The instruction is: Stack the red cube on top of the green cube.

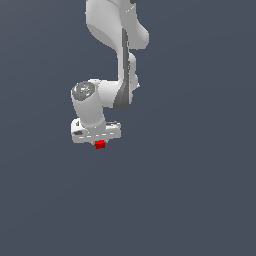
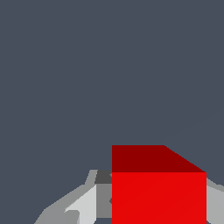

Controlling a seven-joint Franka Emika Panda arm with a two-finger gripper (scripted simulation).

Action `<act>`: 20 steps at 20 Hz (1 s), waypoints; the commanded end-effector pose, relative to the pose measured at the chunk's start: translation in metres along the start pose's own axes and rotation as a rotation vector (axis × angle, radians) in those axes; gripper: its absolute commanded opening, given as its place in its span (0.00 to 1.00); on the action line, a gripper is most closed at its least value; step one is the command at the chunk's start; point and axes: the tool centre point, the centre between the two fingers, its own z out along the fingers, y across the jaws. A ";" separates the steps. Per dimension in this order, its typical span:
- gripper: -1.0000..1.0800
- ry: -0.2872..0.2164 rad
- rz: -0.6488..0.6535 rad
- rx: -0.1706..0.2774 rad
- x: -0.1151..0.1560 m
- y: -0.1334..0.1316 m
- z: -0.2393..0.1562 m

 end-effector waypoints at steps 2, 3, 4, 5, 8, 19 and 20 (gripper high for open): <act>0.00 0.000 0.000 0.000 0.000 0.000 -0.017; 0.00 0.000 0.000 0.000 0.000 0.000 -0.020; 0.00 0.000 0.000 0.000 0.000 0.000 -0.023; 0.00 0.000 0.000 0.000 0.001 0.000 -0.024; 0.00 0.000 0.000 0.000 0.001 0.000 -0.024; 0.00 0.000 0.000 0.000 -0.028 0.016 -0.012; 0.00 0.000 0.000 0.000 -0.034 0.020 -0.009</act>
